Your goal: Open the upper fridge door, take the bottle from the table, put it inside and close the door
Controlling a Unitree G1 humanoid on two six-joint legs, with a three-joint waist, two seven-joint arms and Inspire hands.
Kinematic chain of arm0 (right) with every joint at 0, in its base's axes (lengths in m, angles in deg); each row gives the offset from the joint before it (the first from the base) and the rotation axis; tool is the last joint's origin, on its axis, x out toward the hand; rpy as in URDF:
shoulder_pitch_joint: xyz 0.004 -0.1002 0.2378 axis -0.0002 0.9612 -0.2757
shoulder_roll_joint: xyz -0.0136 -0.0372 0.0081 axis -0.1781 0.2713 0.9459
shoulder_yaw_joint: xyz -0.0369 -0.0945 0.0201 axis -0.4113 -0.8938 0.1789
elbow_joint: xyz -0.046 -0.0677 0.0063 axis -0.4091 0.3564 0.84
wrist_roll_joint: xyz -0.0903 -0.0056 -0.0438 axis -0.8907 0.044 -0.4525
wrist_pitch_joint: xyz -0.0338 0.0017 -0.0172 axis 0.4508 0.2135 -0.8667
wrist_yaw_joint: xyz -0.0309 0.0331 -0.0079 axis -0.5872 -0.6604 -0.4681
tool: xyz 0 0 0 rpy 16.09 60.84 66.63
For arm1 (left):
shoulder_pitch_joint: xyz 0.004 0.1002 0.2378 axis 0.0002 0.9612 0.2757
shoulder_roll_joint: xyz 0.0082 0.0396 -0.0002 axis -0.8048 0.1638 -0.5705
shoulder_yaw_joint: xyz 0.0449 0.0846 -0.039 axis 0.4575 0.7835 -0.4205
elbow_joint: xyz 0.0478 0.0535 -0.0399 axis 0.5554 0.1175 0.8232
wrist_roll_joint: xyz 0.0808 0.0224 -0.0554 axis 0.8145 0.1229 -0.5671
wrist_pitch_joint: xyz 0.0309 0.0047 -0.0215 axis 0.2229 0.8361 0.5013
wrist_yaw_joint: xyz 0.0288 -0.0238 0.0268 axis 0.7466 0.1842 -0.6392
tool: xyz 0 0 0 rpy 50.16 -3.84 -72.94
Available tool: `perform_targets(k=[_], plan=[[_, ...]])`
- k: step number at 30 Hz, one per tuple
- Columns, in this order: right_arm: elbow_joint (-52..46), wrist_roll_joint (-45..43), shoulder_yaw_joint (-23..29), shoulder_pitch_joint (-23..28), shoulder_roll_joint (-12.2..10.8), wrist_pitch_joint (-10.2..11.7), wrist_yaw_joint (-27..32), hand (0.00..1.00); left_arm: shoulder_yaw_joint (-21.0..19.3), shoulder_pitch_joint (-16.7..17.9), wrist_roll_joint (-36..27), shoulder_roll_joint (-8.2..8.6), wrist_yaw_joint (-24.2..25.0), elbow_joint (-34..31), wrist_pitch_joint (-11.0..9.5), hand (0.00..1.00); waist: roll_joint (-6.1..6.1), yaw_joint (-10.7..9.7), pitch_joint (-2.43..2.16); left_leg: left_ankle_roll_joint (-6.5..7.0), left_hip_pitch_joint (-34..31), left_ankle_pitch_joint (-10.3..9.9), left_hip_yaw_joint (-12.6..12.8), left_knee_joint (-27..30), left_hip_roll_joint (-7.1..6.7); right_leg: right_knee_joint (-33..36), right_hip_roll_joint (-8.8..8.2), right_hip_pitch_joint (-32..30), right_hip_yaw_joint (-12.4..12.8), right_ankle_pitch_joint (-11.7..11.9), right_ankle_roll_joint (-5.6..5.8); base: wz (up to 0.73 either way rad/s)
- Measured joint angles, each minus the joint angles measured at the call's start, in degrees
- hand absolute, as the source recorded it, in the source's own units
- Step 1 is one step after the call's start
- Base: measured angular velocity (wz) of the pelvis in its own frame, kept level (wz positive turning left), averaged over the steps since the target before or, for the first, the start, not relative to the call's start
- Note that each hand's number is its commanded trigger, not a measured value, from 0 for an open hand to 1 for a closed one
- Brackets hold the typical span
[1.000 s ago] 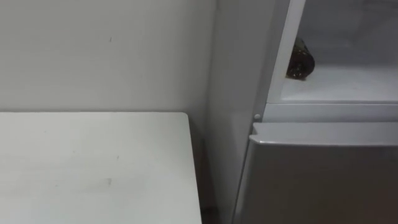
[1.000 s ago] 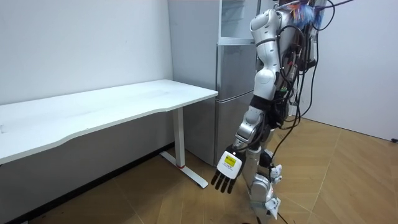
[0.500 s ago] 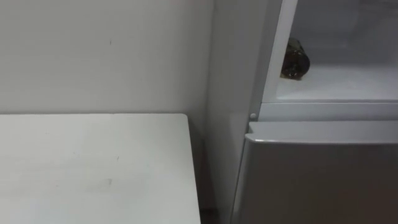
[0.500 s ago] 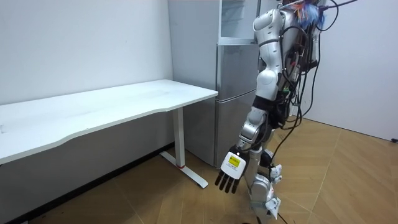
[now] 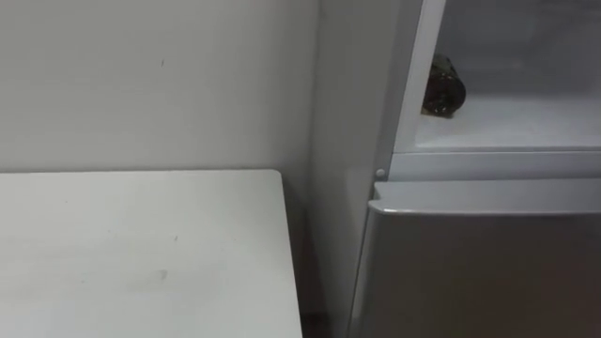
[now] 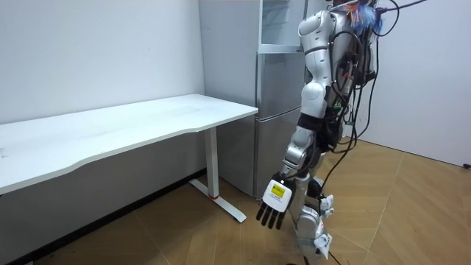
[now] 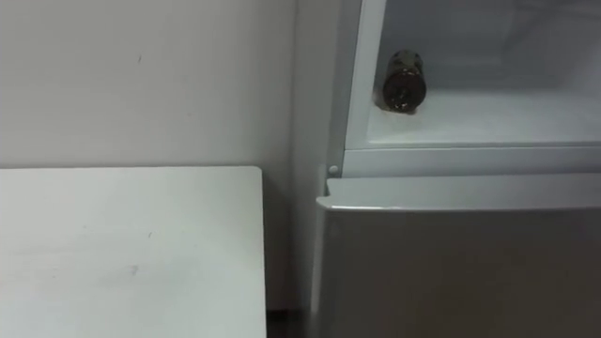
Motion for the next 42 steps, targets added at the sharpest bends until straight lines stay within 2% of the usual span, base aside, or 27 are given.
perform_targets(k=[14,35,42], plan=[[-1.8,-0.1,-2.9,0.0,-0.2,0.0,-0.8,0.00,1.1,0.0,0.0,-0.01,0.0,0.9,0.2,0.00,0.15,0.5,-0.12,0.00,0.1,0.0,0.0,0.0,0.02,0.1,0.00,0.0,-0.1,0.0,-0.01,0.00],[-1.9,-0.3,-3.8,0.0,-0.2,-0.1,-1.8,0.00,1.1,-0.3,0.2,-0.12,1.9,1.3,0.6,0.00,-0.11,1.4,-0.17,0.00,-0.2,0.0,-0.3,0.0,0.00,0.3,-0.01,-0.1,-0.2,0.0,-0.02,0.00],[-1.9,-6.8,-6.5,0.0,-0.2,-1.2,-5.9,0.00,0.8,-0.9,0.7,-0.43,3.2,1.2,0.6,0.00,-0.13,2.2,-0.15,-0.01,-0.6,0.0,-0.3,0.1,0.02,1.3,-0.01,-0.9,-0.1,0.1,-0.14,0.00]])
